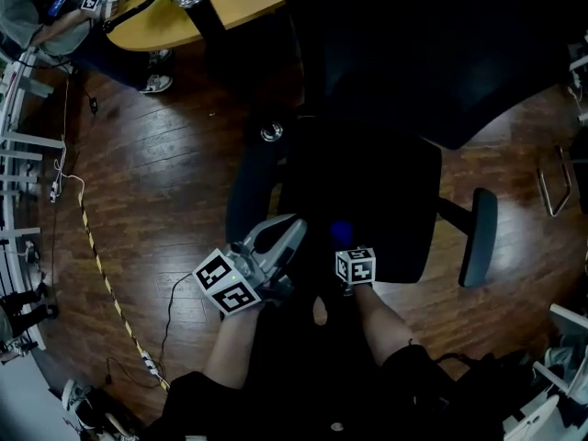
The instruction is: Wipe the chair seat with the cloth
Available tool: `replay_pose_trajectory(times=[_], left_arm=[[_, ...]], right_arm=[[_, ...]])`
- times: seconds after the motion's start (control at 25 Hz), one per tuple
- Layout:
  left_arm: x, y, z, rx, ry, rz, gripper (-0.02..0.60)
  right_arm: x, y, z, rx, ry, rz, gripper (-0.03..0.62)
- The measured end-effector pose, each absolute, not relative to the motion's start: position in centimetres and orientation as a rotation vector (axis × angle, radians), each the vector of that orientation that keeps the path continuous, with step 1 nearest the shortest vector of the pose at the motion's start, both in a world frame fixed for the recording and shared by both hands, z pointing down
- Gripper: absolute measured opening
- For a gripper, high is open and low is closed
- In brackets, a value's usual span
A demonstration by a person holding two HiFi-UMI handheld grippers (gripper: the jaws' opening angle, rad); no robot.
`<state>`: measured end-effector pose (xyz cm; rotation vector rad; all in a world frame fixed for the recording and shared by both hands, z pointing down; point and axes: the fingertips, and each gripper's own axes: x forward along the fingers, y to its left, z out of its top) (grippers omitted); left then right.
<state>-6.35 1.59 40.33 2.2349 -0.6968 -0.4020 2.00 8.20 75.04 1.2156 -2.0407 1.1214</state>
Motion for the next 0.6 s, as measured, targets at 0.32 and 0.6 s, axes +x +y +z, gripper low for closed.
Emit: replay_pose_trajectory(times=[0.32,0.6], left_arm=[[1.4,0.6,41.1,2.278,-0.469,-0.319,0.002],[5.1,-0.2,41.9,2.286,-0.366,-0.255,0.002]], right_arm=[[18.6,9.9,75.0,1.546,-1.824,1.125,0.037],[25.4,10.9,75.0,1.651,-1.723,1.134,0.037]])
